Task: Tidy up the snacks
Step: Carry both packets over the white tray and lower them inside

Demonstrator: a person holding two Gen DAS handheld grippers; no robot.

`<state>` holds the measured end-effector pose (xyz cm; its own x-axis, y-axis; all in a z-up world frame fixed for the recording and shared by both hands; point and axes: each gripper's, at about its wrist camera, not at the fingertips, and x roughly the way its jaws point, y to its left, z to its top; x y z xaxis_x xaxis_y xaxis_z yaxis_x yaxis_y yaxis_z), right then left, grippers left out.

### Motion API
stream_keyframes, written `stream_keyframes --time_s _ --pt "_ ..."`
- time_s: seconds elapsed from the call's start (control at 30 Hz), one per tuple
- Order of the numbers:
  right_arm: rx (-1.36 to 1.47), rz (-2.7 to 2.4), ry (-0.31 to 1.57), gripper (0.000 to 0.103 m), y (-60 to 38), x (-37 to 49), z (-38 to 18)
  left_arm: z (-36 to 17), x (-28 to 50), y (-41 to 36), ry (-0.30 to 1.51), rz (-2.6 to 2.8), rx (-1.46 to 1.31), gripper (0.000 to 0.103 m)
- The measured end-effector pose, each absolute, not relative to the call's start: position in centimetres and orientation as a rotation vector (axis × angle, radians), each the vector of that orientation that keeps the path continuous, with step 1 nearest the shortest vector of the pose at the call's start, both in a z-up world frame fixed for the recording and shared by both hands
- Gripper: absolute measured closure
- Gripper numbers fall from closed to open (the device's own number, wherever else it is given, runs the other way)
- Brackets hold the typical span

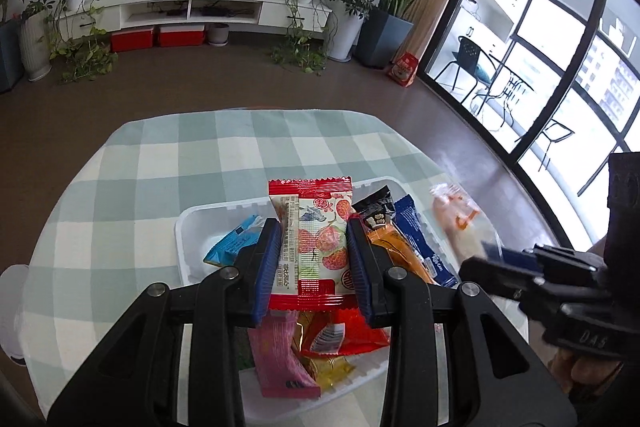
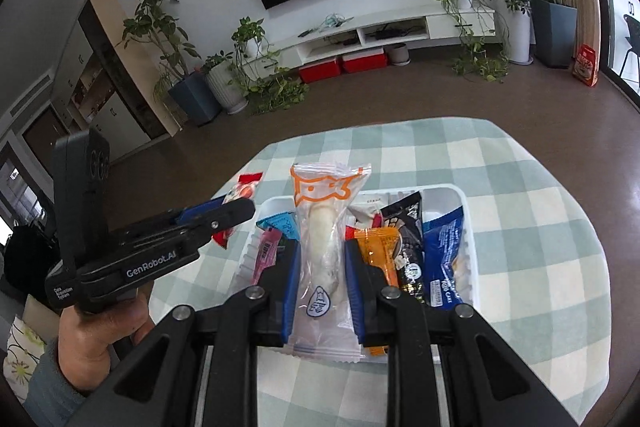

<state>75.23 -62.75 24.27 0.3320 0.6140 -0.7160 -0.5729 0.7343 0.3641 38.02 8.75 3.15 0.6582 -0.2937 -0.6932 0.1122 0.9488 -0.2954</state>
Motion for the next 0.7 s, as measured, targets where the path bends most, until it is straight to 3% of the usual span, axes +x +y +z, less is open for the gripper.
stream_keyframes --time_s 0.7 --pt "-0.049 0.723 1.028 0.078 -59.4 77.4 17.1 -3.7 42.3 6.1 0.919 -0.244 -0.139 0.07"
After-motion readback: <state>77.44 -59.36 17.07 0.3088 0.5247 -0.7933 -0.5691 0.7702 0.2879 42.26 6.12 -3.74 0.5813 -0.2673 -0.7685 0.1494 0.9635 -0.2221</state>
